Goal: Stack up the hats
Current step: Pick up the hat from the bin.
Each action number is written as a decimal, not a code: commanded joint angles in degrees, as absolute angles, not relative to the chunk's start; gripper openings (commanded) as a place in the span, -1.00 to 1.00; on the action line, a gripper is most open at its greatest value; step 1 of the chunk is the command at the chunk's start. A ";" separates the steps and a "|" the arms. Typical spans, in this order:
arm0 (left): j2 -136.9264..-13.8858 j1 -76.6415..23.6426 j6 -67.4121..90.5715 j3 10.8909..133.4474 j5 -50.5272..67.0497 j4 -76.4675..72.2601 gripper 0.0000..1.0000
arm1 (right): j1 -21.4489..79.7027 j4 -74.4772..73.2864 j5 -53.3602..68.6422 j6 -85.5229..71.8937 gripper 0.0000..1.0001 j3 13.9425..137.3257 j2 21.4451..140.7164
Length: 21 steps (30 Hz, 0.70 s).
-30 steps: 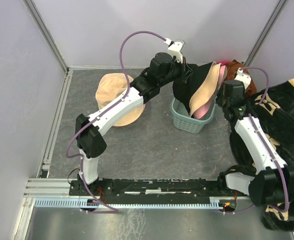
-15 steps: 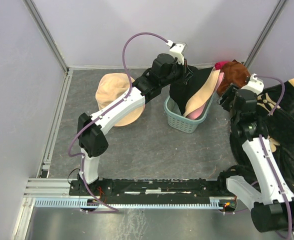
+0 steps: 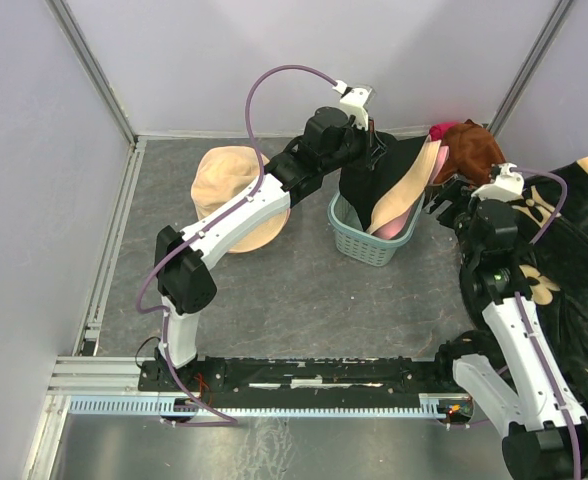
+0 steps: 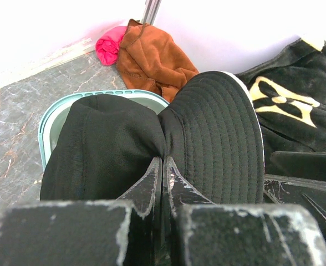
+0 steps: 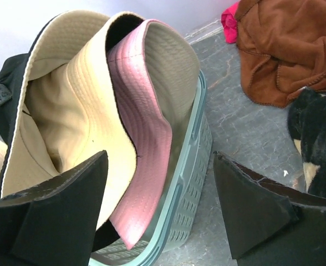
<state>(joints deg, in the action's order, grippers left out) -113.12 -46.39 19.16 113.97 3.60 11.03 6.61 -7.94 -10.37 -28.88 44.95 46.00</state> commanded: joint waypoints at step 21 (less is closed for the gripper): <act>-111.01 -46.02 16.02 117.84 8.78 8.87 -0.95 | 0.40 22.08 9.18 -34.43 0.72 40.18 56.83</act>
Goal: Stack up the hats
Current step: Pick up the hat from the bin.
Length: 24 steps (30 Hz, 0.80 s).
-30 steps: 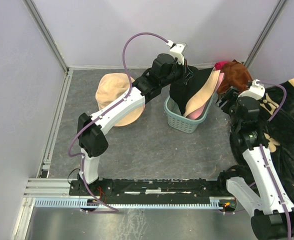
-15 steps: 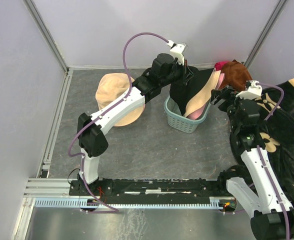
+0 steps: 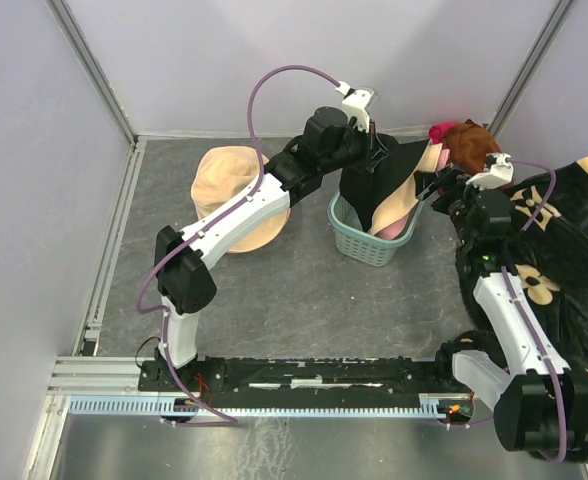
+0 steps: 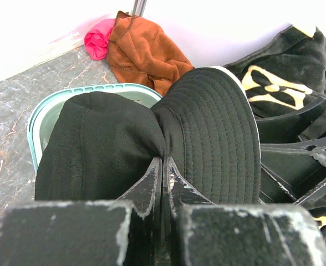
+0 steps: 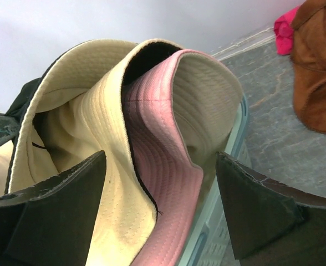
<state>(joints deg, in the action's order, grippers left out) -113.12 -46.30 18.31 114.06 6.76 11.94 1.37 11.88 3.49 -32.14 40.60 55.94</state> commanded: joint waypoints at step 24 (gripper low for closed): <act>-110.84 -45.67 16.87 119.87 8.00 9.28 -0.95 | -1.59 27.64 18.11 -38.32 -0.98 40.44 62.24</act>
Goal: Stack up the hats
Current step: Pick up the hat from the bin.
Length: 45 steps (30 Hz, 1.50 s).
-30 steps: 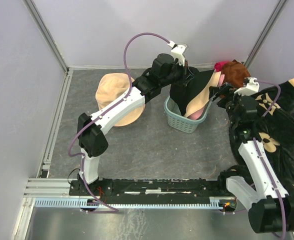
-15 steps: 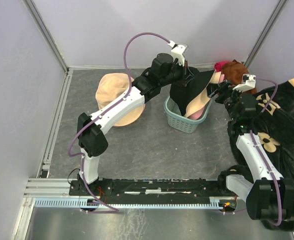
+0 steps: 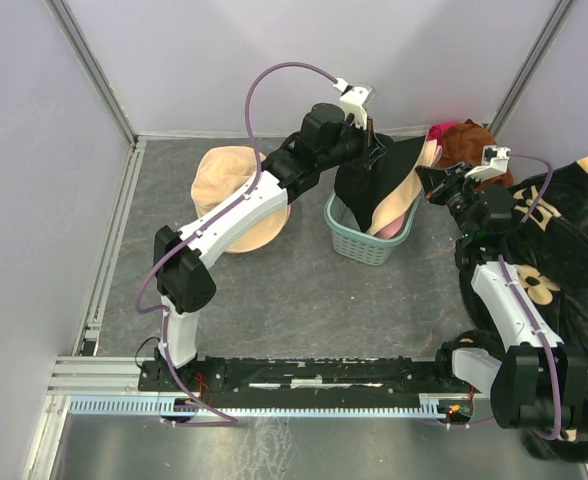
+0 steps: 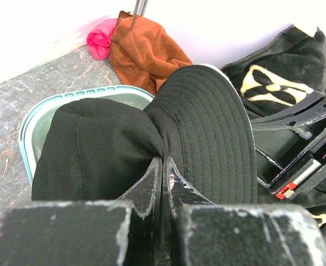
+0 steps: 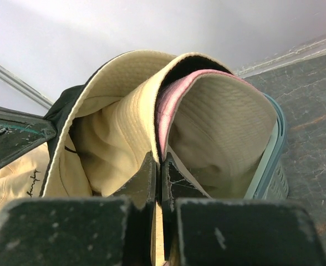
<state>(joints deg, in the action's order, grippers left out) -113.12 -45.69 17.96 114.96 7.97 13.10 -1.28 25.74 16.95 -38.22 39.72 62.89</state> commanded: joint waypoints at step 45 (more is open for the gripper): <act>-96.94 -41.34 5.36 120.08 -20.92 6.63 -0.95 | -2.20 16.53 8.47 -36.56 -0.98 43.62 58.24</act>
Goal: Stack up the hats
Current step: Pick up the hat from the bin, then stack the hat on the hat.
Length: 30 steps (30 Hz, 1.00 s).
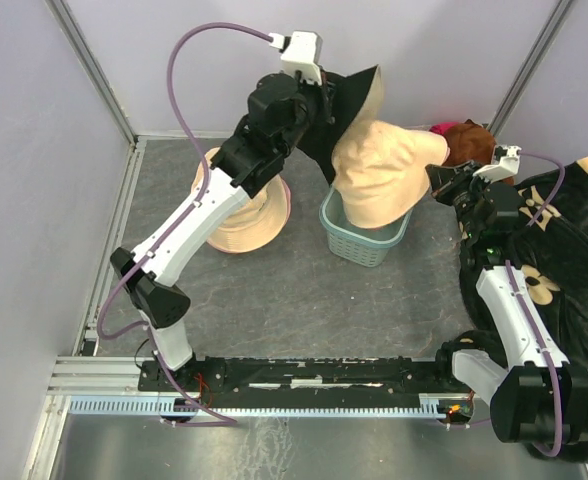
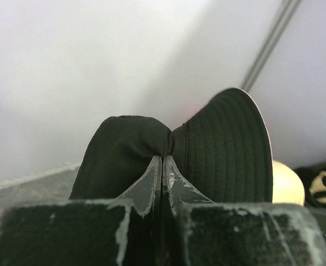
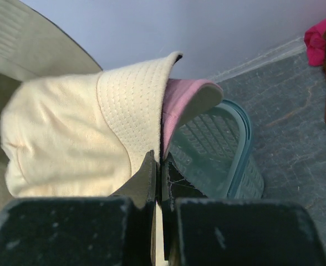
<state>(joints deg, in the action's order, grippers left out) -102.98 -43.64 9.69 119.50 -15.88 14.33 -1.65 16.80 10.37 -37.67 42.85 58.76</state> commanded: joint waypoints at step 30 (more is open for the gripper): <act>-71.81 -34.98 -13.05 115.44 -38.07 24.67 -0.94 | -1.39 15.98 13.80 -38.22 -0.98 44.61 61.05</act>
<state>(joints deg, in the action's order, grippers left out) -74.39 -35.05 -9.21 112.57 -32.82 18.48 -1.91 14.50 12.51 -37.74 42.83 61.49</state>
